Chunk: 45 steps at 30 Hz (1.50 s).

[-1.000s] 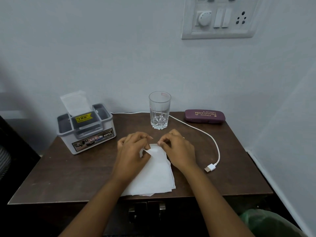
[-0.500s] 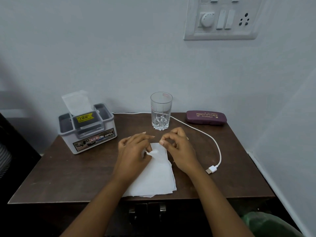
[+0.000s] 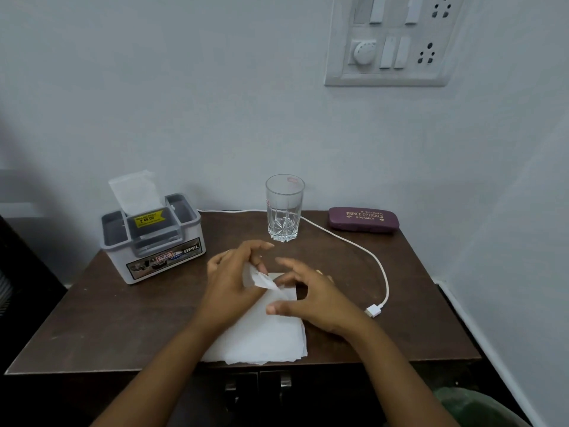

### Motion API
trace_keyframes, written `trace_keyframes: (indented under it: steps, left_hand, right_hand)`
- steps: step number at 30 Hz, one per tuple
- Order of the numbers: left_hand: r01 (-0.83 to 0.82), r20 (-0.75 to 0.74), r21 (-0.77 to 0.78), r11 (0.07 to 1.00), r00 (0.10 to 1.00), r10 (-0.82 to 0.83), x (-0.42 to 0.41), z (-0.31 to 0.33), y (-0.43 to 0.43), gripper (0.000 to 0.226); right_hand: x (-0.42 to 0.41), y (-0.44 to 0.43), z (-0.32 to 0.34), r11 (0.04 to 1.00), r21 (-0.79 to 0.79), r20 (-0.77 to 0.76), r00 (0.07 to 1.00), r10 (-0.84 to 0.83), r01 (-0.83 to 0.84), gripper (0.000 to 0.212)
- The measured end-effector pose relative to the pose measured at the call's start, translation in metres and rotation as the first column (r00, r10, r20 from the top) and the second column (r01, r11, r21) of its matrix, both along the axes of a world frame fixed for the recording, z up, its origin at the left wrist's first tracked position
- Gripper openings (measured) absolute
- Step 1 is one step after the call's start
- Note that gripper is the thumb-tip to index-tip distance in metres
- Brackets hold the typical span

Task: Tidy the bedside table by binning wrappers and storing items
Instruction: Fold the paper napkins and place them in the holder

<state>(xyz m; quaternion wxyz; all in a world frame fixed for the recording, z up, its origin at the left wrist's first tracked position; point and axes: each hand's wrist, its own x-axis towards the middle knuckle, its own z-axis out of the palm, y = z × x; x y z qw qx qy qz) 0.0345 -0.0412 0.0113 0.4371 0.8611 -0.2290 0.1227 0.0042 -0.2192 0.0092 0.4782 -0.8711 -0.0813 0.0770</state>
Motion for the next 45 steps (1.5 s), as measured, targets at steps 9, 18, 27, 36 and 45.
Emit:
trace_keyframes:
  steps: [9, 18, 27, 36, 45]
  left_hand:
    - [0.134, -0.208, -0.118, 0.984, 0.966, -0.156, 0.018, 0.067, 0.013, 0.037]
    - [-0.072, -0.536, -0.788, 0.611, 0.569, -0.624, -0.013, 0.039, 0.033, 0.079]
    - [-0.222, -0.708, -0.656, 0.721, 0.511, -0.487, -0.042, 0.039, 0.017, 0.038]
    - [-0.261, -0.798, -0.461, 0.848, 0.539, -0.268, -0.048, 0.029, 0.021, 0.024]
    - [-0.07, -0.675, -0.503, 0.862, 0.654, -0.341, -0.058, 0.054, 0.031, 0.052]
  right_hand:
    - [-0.002, 0.003, 0.043, 0.808, 0.577, -0.175, 0.984, -0.023, 0.121, 0.025]
    - [-0.01, 0.003, 0.064, 0.551, 0.816, -0.304, 0.94, 0.152, 0.175, 0.026]
    - [-0.024, -0.014, 0.067, 0.711, 0.652, -0.389, 0.921, 0.017, 0.263, 0.027]
    - [-0.039, -0.014, 0.037, 0.728, 0.622, -0.451, 0.892, 0.035, 0.287, 0.031]
    - [-0.051, -0.016, 0.058, 0.86, 0.49, -0.244, 0.97, -0.018, 0.14, 0.038]
